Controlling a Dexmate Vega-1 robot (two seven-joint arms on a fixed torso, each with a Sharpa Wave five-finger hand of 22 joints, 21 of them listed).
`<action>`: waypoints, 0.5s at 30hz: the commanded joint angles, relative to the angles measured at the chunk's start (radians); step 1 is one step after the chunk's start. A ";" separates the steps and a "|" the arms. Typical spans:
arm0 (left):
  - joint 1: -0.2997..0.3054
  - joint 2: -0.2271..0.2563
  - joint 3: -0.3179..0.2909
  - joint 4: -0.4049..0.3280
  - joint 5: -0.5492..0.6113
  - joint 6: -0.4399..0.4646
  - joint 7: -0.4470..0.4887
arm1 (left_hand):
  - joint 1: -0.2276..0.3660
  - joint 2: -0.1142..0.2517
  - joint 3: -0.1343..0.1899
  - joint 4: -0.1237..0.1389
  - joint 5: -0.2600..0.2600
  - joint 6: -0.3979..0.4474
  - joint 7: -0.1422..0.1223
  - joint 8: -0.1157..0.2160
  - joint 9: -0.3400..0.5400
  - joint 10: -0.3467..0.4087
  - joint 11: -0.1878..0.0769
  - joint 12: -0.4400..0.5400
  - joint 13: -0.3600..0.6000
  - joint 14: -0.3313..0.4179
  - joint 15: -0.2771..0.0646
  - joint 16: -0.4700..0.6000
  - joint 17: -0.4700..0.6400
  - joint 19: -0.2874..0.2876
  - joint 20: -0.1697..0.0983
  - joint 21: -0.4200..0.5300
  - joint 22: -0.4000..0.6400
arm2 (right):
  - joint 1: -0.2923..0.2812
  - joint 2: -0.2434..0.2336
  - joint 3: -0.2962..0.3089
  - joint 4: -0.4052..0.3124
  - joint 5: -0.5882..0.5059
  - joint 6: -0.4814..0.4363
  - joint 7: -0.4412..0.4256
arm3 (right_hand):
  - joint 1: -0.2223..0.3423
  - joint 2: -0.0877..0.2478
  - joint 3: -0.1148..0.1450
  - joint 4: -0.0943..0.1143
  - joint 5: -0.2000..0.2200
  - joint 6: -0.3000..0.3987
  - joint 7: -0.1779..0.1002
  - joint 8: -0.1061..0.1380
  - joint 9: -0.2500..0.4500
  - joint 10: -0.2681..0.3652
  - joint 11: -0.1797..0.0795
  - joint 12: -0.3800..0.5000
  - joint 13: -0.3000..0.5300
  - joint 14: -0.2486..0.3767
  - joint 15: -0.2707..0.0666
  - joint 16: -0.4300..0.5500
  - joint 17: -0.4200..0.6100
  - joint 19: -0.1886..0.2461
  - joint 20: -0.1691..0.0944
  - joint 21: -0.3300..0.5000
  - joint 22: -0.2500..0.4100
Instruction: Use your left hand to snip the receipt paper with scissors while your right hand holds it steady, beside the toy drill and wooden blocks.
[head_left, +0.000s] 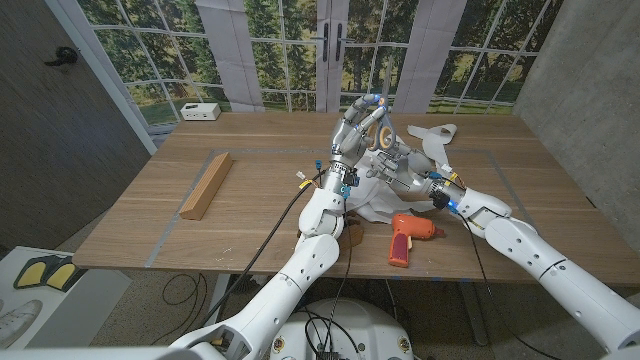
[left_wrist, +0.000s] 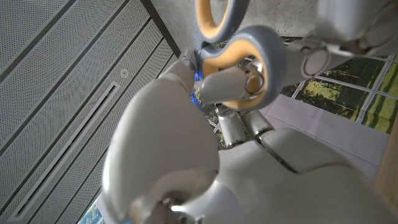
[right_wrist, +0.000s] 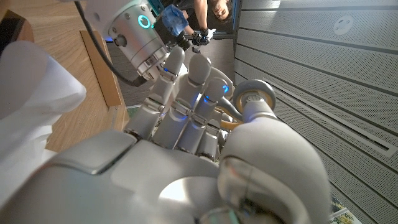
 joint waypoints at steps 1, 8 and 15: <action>-0.012 0.011 0.015 0.018 0.021 -0.052 -0.004 | 0.014 0.005 0.002 -0.002 0.005 0.008 -0.005 0.005 0.000 0.006 -0.003 0.004 0.001 0.089 -0.171 0.003 0.004 0.010 -0.140 -0.001 0.004 | 0.027 0.020 -0.012 0.042 0.009 -0.012 0.057 | 0.010 -0.006 -0.002 -0.001 -0.001 0.020 0.001 0.009 0.003 -0.007 0.002 0.014 0.022 -0.015 0.001 0.001 0.000 -0.013 -0.023 0.006 0.001; -0.018 0.016 0.019 0.024 0.020 -0.058 -0.007 | 0.014 0.005 0.002 -0.002 0.005 0.010 -0.002 0.005 -0.001 0.005 -0.004 0.004 0.001 0.087 -0.172 0.003 0.005 0.011 -0.139 -0.002 0.004 | 0.037 0.023 -0.012 0.059 0.009 -0.013 0.080 | 0.033 -0.022 -0.022 -0.009 -0.002 0.054 0.010 0.012 0.007 -0.022 0.000 0.004 0.013 -0.030 0.005 -0.026 -0.070 -0.029 -0.002 0.007 -0.004; -0.023 0.016 0.023 0.038 0.011 -0.062 -0.024 | 0.015 0.007 0.003 -0.002 0.005 0.016 -0.001 0.005 -0.003 0.006 -0.005 0.005 0.002 0.087 -0.171 0.003 0.005 0.010 -0.139 -0.003 0.004 | 0.028 0.046 -0.004 0.071 0.034 -0.022 0.070 | 0.025 -0.016 -0.047 0.005 0.002 0.065 0.007 0.004 0.011 -0.019 -0.001 -0.001 -0.001 -0.019 0.002 -0.022 -0.099 -0.041 -0.010 0.009 -0.006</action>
